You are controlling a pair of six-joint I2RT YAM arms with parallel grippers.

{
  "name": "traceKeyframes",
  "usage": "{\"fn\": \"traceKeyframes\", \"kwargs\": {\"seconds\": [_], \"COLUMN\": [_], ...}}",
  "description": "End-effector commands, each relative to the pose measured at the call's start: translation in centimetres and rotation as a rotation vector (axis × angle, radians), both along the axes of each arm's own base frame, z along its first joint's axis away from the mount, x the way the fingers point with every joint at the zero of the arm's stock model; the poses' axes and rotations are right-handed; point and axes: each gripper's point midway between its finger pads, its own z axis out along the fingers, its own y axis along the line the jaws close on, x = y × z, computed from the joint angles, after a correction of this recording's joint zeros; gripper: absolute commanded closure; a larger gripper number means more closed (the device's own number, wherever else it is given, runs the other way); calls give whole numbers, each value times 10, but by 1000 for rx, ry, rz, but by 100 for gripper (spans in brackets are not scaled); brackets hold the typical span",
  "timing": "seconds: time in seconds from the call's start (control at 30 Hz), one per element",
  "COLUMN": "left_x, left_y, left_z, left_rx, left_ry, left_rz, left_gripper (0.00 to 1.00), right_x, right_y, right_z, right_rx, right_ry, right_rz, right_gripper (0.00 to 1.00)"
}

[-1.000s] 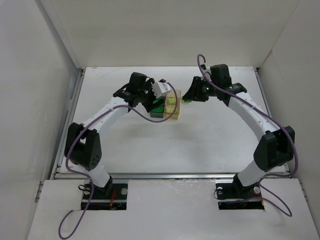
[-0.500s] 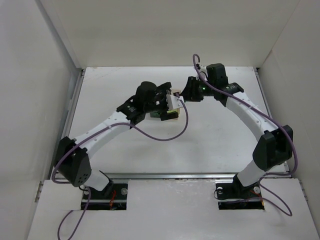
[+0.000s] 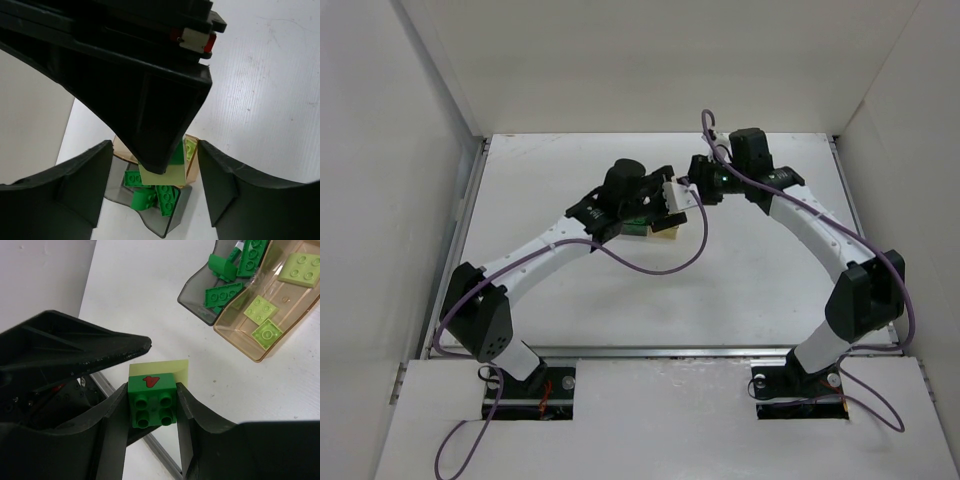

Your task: Sort the legos into containers by color

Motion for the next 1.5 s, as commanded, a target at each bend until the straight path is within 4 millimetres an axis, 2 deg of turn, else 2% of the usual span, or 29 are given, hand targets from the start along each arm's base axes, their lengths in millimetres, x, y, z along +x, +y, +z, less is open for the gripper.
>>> {"fn": "traceKeyframes", "kwargs": {"seconds": [0.0, 0.1, 0.17, 0.23, 0.27, 0.3, 0.37, 0.5, 0.53, 0.63, 0.67, 0.7, 0.93, 0.97, 1.0, 1.1, 1.17, 1.23, 1.27, 1.47], "left_x": [-4, -5, -6, -8, -8, -10, -6, -2, -3, -2, -2, -2, -4, -4, -4, -3, -3, -2, -3, -3], "left_y": [-7, -9, -8, -6, -5, -3, 1, 7, 6, 8, 8, 9, 8, 8, 8, 9, 9, 10, 10, 14], "left_z": [36, 36, 34, 25, 26, 23, 23, 21, 21, 21, 21, 19, 20, 20, 20, 19, 19, 19, 18, 13], "left_rx": [-87, -90, -84, -59, -53, -46, -42, -43, -45, -48, -48, -43, -45, -45, -45, -48, -52, -55, -61, -55], "left_ry": [-30, -27, -20, -9, -20, -12, -20, -4, -1, 1, 1, 8, 11, 11, 11, 18, 26, 34, 45, 59], "left_rz": [-19, -31, -31, -35, -40, -39, -31, -16, -24, -25, -25, -25, -33, -33, -33, -20, -17, -4, 1, 27], "left_gripper": [38, 51, 53, 45, 35, 30, 26, 27, 33, 44, 53, 57, 86, 96, 100, 100, 100, 100, 100, 100], "right_x": [-4, -5, -4, -6, -6, -6, -7, -7, -8, -11, -15, -15, -17, -17, -17, -17, -18, -16, -16, -15], "right_y": [8, 8, 7, 6, 6, 6, 6, 6, 5, 6, 8, 8, 7, 7, 7, 8, 8, 8, 8, 5], "right_z": [24, 29, 33, 36, 37, 37, 33, 33, 37, 34, 38, 38, 38, 38, 38, 35, 33, 29, 29, 28], "right_rx": [55, 66, 64, 68, 68, 68, 64, 64, 68, 70, 74, 74, 74, 74, 74, 75, 68, 64, 64, 41], "right_ry": [-69, -78, -91, -99, -99, -99, -91, -91, -101, -90, -99, -100, -100, -100, -100, -89, -88, -78, -78, -88], "right_rz": [39, 35, 25, 25, 25, 25, 25, 25, 25, 34, 44, 44, 44, 44, 44, 51, 55, 55, 55, 48], "right_gripper": [100, 100, 100, 100, 100, 100, 100, 100, 100, 100, 100, 100, 100, 100, 100, 100, 79, 66, 55, 35]}}
